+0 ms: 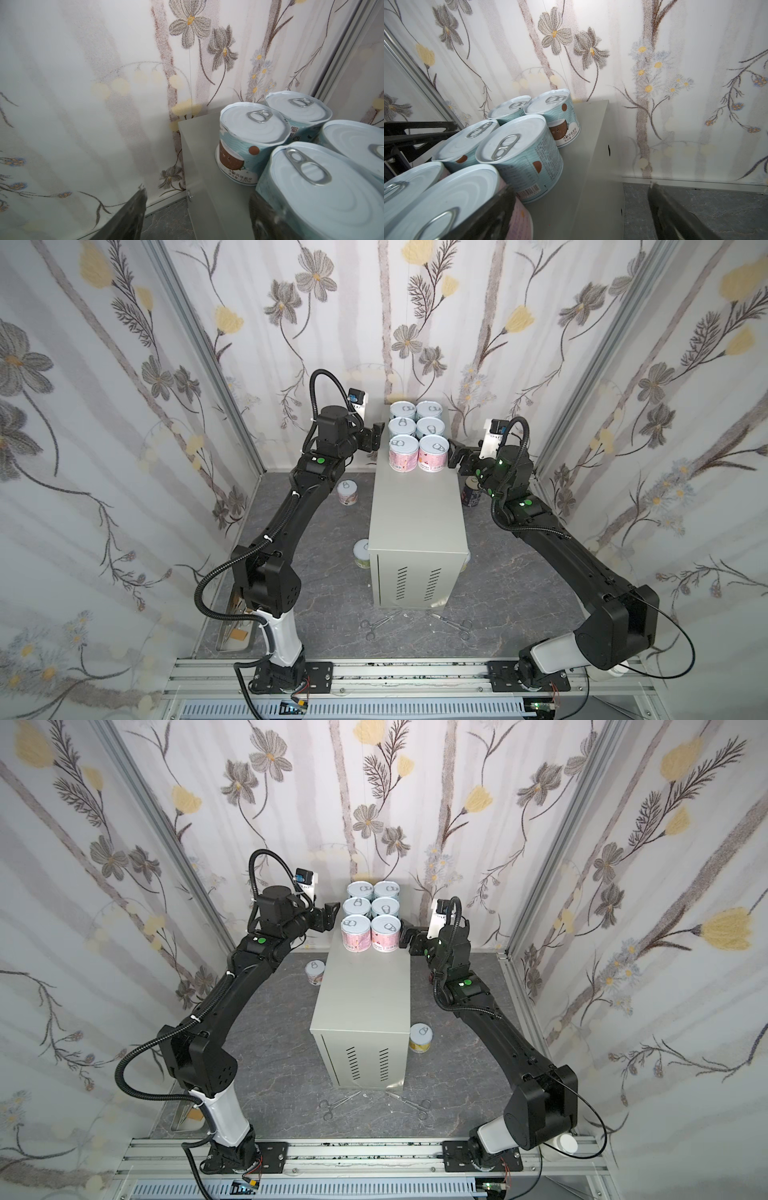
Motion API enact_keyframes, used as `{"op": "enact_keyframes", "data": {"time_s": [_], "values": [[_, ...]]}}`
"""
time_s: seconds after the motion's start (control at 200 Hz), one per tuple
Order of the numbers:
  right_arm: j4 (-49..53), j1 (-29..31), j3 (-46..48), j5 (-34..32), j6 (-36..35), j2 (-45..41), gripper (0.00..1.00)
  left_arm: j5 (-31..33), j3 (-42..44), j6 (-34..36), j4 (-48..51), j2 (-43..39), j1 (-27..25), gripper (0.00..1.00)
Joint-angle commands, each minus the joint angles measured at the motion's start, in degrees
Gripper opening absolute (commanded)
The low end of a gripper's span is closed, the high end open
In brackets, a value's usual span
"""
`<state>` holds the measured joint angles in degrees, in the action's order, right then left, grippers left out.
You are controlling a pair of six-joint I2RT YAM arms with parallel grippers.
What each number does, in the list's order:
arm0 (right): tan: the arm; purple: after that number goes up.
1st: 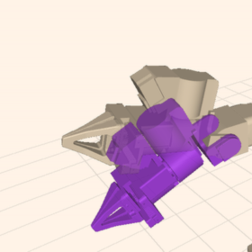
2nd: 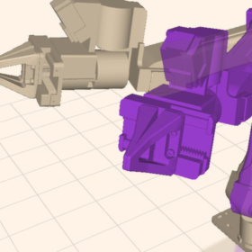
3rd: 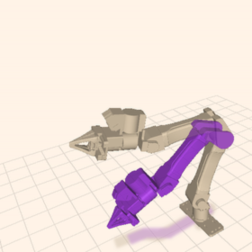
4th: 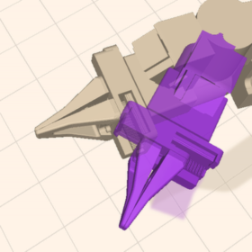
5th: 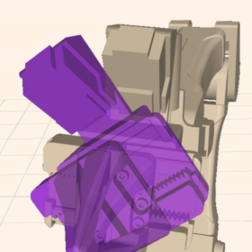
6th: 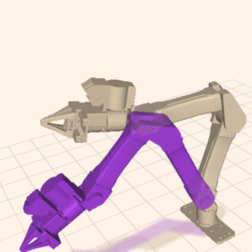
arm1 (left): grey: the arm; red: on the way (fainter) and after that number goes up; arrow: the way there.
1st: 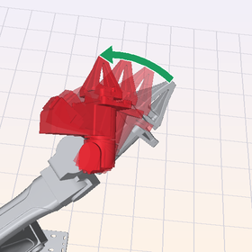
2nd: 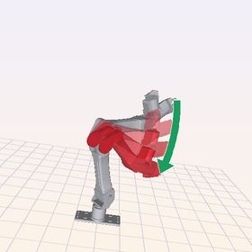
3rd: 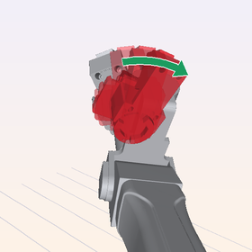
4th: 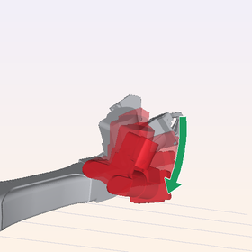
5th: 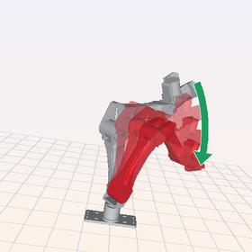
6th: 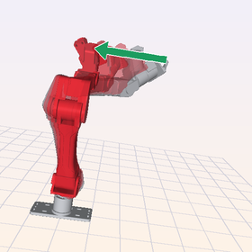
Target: Place and organize the canned foods onto the counter
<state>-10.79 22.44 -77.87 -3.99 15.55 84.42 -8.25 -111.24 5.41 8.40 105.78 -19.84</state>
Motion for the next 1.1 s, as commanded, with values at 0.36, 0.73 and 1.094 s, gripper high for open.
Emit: {"op": "enact_keyframes", "data": {"time_s": [0.36,0.73,1.094], "values": [[-0.6,0.0,0.2,-0.2,0.0,0.0,1.00,-2.5,-1.7,0.5,0.5,1.0,-0.5,0.78],[-0.2,-0.1,0.1,-0.6,-0.3,0.3,1.00,-3.2,-1.9,0.6,0.7,1.2,-0.6,0.78],[0.0,-0.3,0.0,-0.5,-0.4,0.9,1.00,-3.5,-2.1,0.5,1.1,1.3,-0.7,0.78]]}}
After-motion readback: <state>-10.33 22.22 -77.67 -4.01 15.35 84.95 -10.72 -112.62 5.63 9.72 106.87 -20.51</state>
